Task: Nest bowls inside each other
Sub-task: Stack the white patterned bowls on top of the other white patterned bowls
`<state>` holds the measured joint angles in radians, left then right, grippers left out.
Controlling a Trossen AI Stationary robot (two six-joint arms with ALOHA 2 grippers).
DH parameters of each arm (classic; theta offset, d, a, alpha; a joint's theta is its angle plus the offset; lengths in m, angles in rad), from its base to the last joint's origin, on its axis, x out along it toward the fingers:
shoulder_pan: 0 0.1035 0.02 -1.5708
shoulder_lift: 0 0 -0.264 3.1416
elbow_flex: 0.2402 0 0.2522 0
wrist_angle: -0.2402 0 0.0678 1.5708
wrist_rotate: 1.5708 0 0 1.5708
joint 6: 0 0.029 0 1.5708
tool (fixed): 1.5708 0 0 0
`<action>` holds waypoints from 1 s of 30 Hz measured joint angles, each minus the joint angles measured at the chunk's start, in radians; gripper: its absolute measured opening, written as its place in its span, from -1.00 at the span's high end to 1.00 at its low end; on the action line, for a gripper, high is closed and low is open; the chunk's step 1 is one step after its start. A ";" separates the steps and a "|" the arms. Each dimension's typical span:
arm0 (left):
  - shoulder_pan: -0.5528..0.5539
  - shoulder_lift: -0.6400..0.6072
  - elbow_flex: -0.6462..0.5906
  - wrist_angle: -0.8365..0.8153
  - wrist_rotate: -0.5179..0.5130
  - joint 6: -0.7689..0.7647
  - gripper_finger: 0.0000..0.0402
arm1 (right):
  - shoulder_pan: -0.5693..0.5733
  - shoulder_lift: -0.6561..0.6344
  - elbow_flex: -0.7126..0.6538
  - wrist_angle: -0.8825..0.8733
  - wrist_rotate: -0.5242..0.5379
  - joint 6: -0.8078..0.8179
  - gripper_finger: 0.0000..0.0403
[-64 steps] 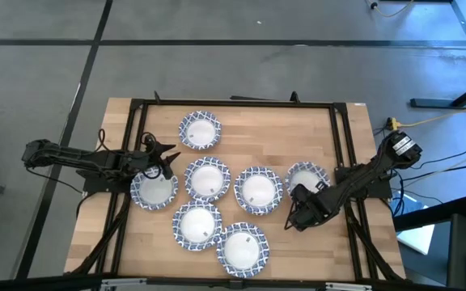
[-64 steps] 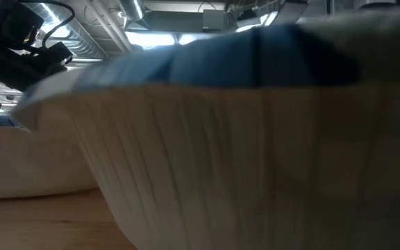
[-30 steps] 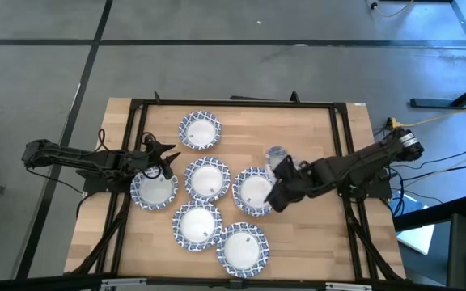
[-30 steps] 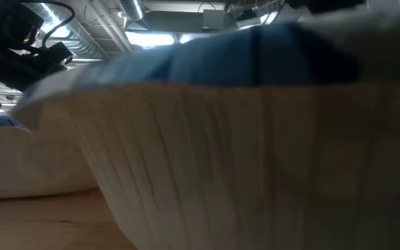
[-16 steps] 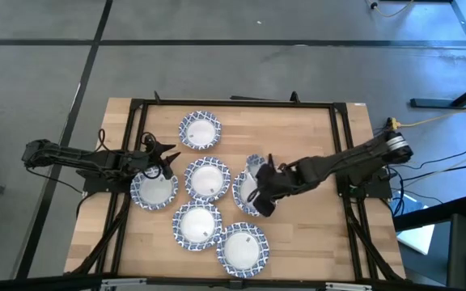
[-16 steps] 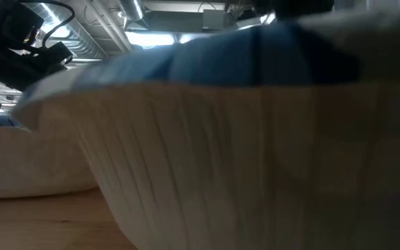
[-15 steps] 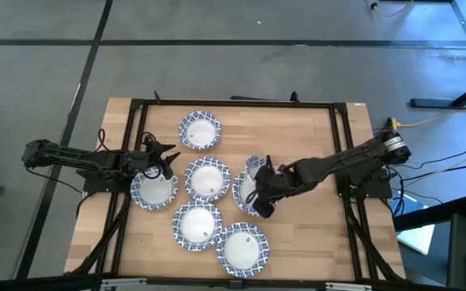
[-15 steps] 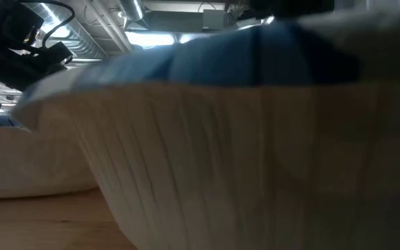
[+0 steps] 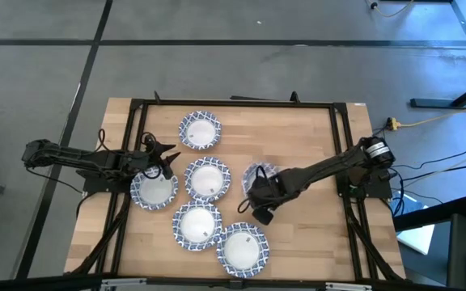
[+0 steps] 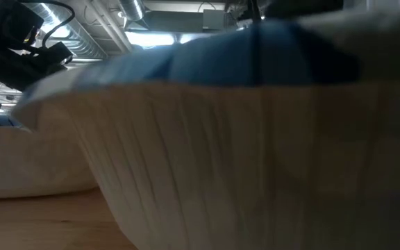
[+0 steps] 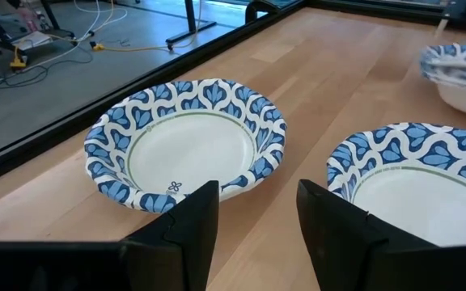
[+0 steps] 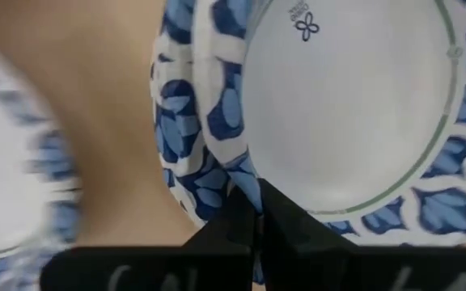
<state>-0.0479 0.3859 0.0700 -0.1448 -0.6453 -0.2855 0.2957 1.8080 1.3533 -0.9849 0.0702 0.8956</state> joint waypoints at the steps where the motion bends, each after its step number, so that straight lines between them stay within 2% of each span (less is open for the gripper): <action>1: 0.000 0.000 0.000 0.000 0.000 0.000 0.19 | -0.004 0.000 0.002 -0.038 0.016 0.012 0.98; 3: 0.000 0.000 0.000 0.000 0.000 0.000 0.19 | -0.013 -0.001 0.017 -0.101 0.039 0.012 0.98; 7: 0.000 0.000 0.000 0.000 0.000 0.000 0.19 | -0.027 -0.002 0.046 -0.115 0.041 -0.011 0.96; 18: 0.000 0.000 0.000 0.000 0.000 0.008 0.19 | -0.046 -0.003 0.102 -0.046 0.042 -0.089 0.67; 30: 0.000 0.000 0.000 0.000 0.000 0.034 0.19 | -0.053 -0.003 0.104 0.024 0.021 -0.088 0.17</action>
<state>-0.0479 0.3859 0.0700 -0.1452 -0.6456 -0.2512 0.2428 1.8050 1.4568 -0.9613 0.0915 0.8073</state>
